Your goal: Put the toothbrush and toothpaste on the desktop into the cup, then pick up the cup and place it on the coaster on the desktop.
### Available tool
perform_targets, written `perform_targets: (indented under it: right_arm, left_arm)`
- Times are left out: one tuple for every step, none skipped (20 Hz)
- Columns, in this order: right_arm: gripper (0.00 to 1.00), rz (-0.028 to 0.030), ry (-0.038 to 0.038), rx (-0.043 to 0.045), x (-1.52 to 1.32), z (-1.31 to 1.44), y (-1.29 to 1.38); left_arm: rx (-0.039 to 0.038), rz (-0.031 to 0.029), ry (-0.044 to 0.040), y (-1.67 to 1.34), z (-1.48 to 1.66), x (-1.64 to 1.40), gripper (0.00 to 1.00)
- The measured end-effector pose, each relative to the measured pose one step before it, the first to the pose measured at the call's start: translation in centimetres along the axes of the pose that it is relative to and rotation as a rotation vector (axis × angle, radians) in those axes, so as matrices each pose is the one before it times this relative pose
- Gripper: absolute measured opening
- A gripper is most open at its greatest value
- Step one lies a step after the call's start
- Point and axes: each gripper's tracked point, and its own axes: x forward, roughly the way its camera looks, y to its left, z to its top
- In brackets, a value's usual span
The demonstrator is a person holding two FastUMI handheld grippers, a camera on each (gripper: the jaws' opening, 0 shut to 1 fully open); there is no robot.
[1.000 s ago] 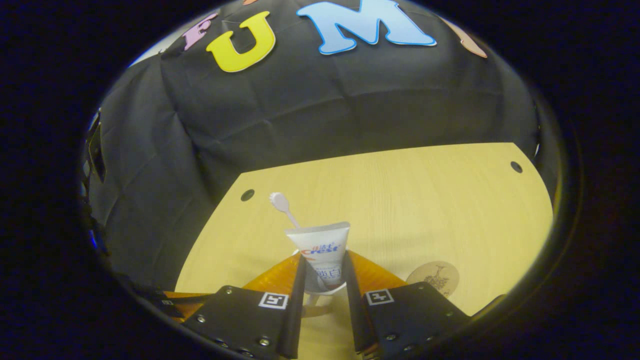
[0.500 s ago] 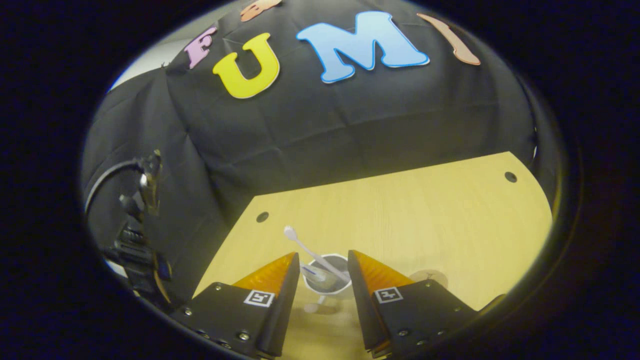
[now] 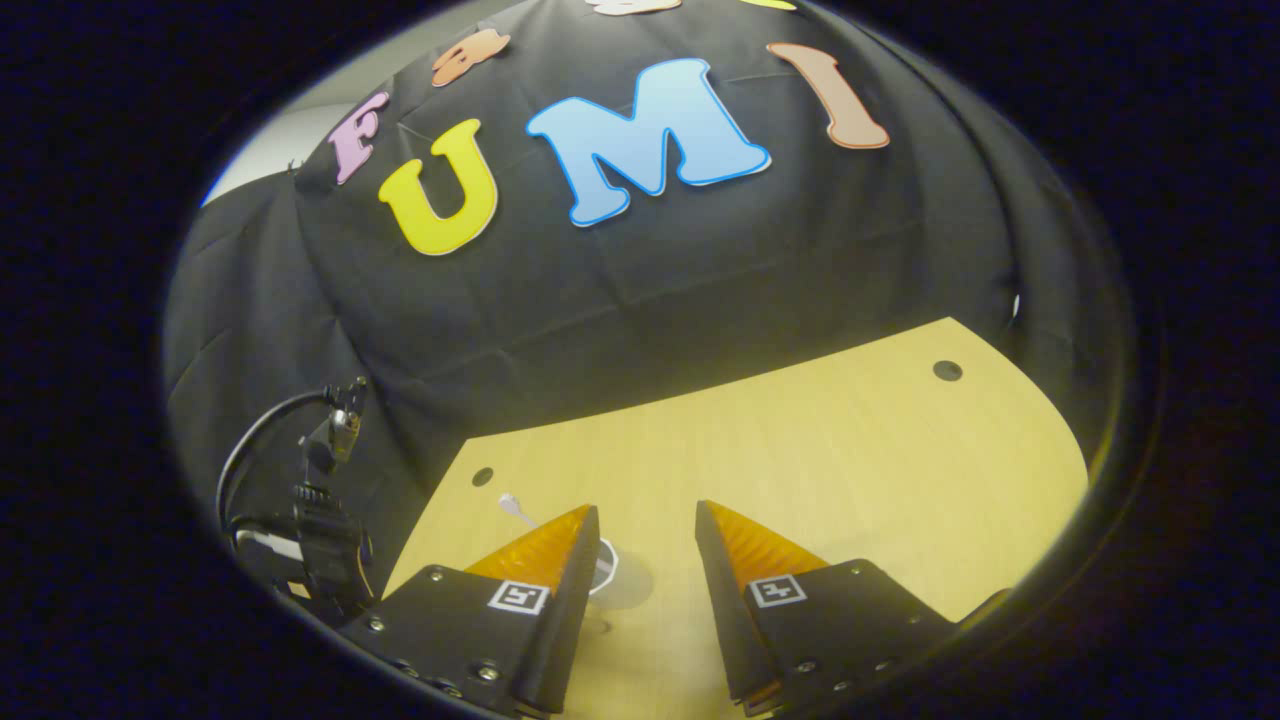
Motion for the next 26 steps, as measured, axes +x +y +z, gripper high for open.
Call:
perform_targets:
  right_arm:
    - [0.58,-0.01077,-0.00041,0.00943,-0.217,-0.162,-0.646]
    - [0.58,-0.01163,-0.00116,0.00930,-0.357,-0.158,-0.657]
    - [0.58,-0.01317,-0.00261,0.00892,-0.353,-0.027,-0.701]
    - [0.58,-0.01237,-0.00393,0.00846,-0.256,0.028,-0.678]
    - [0.58,-0.01350,-0.00452,0.00874,-0.310,0.082,-0.675]
    - [0.58,-0.01361,-0.00406,0.00964,-0.190,0.052,-0.729]
    - [0.58,-0.01308,-0.00467,0.01139,-0.256,0.154,-0.670]
    - [0.58,-0.01176,-0.00536,0.01295,-0.152,0.108,-0.611]
    - [0.58,-0.01421,-0.00238,0.01042,-0.180,0.089,-0.669]
    - [0.58,-0.01294,-0.00455,0.00796,-0.200,0.104,-0.712]
    - [0.58,-0.01273,-0.00373,0.00741,-0.093,0.097,-0.577]
    - [0.58,-0.01077,-0.00081,0.00878,0.049,-0.026,-0.499]
    - [0.58,-0.00800,-0.00049,0.00960,-0.034,0.073,-0.398]
    - [0.58,-0.00621,0.00076,0.00843,0.069,-0.018,-0.275]
    - [0.58,-0.00447,0.00142,0.00587,0.072,-0.018,-0.198]
    - [0.58,-0.00323,0.00347,0.00336,0.223,-0.138,-0.169]
    - [0.58,-0.00256,0.00388,0.00107,0.209,-0.053,0.008]
    - [0.58,-0.00222,0.00412,-0.00040,0.139,-0.108,-0.044]
    - [0.58,-0.00006,0.00382,0.00061,0.153,-0.065,0.034]
    - [0.58,0.00126,0.00417,0.00207,0.272,-0.106,0.117]
    - [0.58,-0.00163,0.00429,0.00377,0.267,-0.065,0.023]
    - [0.58,-0.00122,0.00568,0.00524,0.270,-0.053,-0.039]
    - [0.58,-0.00171,0.00333,0.00711,0.268,-0.002,-0.018]
    - [0.58,-0.00161,0.00470,0.00900,0.348,0.033,0.010]
    - [0.58,0.00069,0.00487,0.00933,0.300,-0.004,0.003]
    - [0.58,-0.00195,0.00309,0.00574,0.287,-0.023,0.010]
  left_arm:
    - [0.01708,0.00810,0.00854,-0.003,0.051,0.259,0.31]
    - [0.01581,0.00809,0.01053,0.292,0.082,0.492,0.32]
    - [0.01163,0.00751,0.01574,0.196,-0.093,0.252,0.32]
    - [0.01658,0.01390,0.00688,0.199,0.087,0.242,0.32]
    - [0.01276,-0.00121,-0.00152,-0.064,0.214,-0.092,0.31]
    - [0.01580,0.00796,0.00250,0.029,0.039,0.180,0.31]
    - [0.01870,0.01302,0.00538,0.073,0.071,-0.203,0.31]
    - [0.01622,0.01527,0.00106,-0.090,0.130,-0.037,0.31]
    - [0.00946,0.00996,0.00338,0.049,-0.008,0.120,0.31]
    - [0.00628,0.00738,0.00128,-0.103,-0.062,-0.082,0.31]
    - [-0.00002,-0.00678,-0.00256,-0.191,-0.098,0.027,0.31]
    - [0.00167,-0.00413,-0.00140,-0.103,0.016,0.073,0.40]
    - [0.00615,0.00553,0.00624,0.105,-0.022,-0.049,0.43]
    - [0.00790,0.00609,0.00114,0.051,0.003,0.049,0.45]
    - [0.00877,0.01023,0.00120,0.171,0.036,0.062,0.44]
    - [0.00577,0.01161,0.00093,0.164,-0.153,-0.048,0.44]
    - [0.00620,0.00561,0.00102,0.130,-0.129,-0.092,0.44]
    - [0.00724,0.00622,-0.00277,0.138,0.395,0.060,0.38]
    - [0.00784,0.00739,0.00236,0.235,0.337,-0.057,0.52]
    - [0.00489,0.00366,-0.00304,0.134,0.573,0.132,0.45]
    - [0.00245,0.00406,-0.00611,0.197,0.363,0.132,0.45]
    - [0.00098,-0.00382,0.00511,0.006,0.191,-0.017,0.47]
    - [-0.00017,-0.00223,0.00898,0.007,-0.074,0.131,0.53]
    - [0.00008,-0.00076,0.01305,0.026,-0.155,0.340,0.57]
    - [-0.00282,-0.00388,0.00701,-0.003,-0.105,0.297,0.63]
    - [-0.00307,-0.00141,0.00564,-0.057,-0.065,0.336,0.57]
